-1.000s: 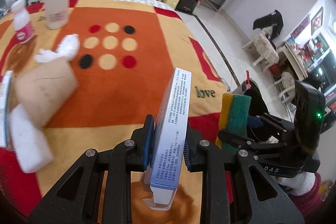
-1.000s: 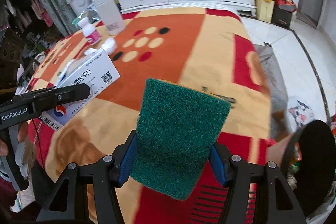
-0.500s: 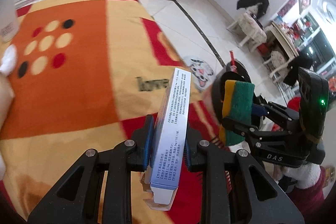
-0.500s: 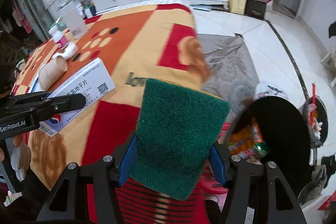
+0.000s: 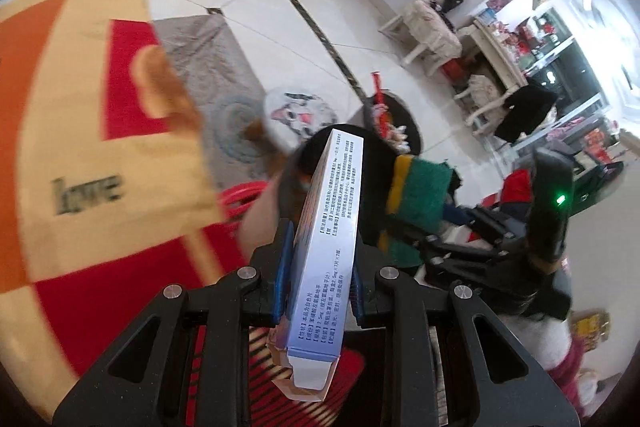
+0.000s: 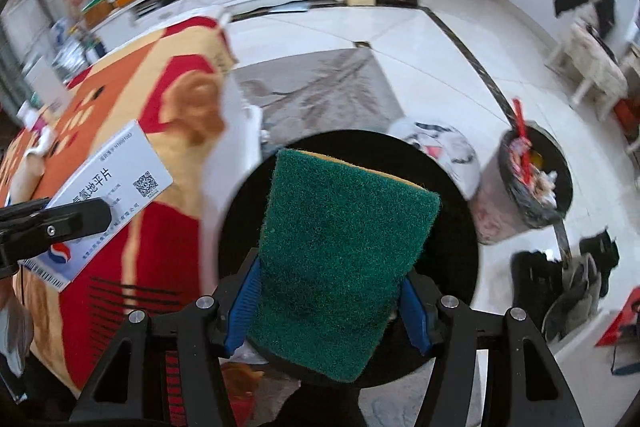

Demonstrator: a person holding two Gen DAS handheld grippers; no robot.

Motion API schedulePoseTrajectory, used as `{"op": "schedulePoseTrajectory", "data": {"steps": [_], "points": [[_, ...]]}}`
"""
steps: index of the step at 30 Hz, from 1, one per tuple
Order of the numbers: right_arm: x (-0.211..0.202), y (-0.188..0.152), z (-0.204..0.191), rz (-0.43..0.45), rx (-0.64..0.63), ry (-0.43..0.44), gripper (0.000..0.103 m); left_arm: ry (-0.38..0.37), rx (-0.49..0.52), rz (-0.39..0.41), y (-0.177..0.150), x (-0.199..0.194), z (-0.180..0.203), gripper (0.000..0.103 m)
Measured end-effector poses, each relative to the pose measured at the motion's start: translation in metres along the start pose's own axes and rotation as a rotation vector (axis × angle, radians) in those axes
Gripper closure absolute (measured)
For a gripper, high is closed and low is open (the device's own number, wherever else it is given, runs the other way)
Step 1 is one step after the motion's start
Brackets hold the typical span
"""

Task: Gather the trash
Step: 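Carry the medicine box and green sponge with both tools over the black bin, then open both tools to drop the medicine box and sponge into the bin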

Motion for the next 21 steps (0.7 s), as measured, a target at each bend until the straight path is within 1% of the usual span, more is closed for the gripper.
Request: {"op": "schedulePoseTrajectory", "data": {"steps": [3, 5, 7, 9, 11, 12, 14, 16, 21], "points": [[0.004, 0.003, 0.015, -0.001, 0.038, 0.004, 0.042, -0.054, -0.013, 0.010, 0.016, 0.019, 0.016, 0.081], [0.007, 0.003, 0.024, -0.003, 0.064, 0.012, 0.032, -0.060, -0.020, 0.020, 0.023, 0.029, 0.021, 0.080], [0.009, 0.005, 0.032, 0.003, 0.092, 0.010, 0.024, -0.064, -0.017, 0.013, 0.025, 0.037, 0.024, 0.076], [0.008, 0.006, 0.039, 0.015, 0.109, 0.010, 0.021, -0.084, -0.028, 0.014, 0.027, 0.045, 0.026, 0.053], [0.008, 0.007, 0.043, 0.023, 0.123, 0.013, 0.014, -0.102, -0.044, 0.016, 0.026, 0.049, 0.026, 0.045], [0.008, 0.007, 0.044, 0.025, 0.133, 0.016, 0.013, -0.103, -0.047, 0.014, 0.023, 0.048, 0.025, 0.045], [0.007, 0.006, 0.046, 0.027, 0.144, 0.016, 0.013, -0.085, -0.038, 0.002, 0.019, 0.046, 0.021, 0.045], [0.004, 0.005, 0.043, 0.037, 0.141, 0.021, 0.013, -0.050, -0.016, -0.003, 0.014, 0.040, 0.017, 0.045], [-0.008, 0.005, 0.027, 0.096, 0.143, 0.041, 0.013, 0.064, 0.031, 0.014, 0.006, 0.020, 0.002, 0.045]]}}
Point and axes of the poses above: each gripper's, at about its wrist camera, not at the fingertips, and x roughly the way its jaws point, z to its right, y to its top, the point moved 10 cm from there along x, roughly the way its jaws point, and after that the axes turned 15 degrees about x, right-handed, at the moved point
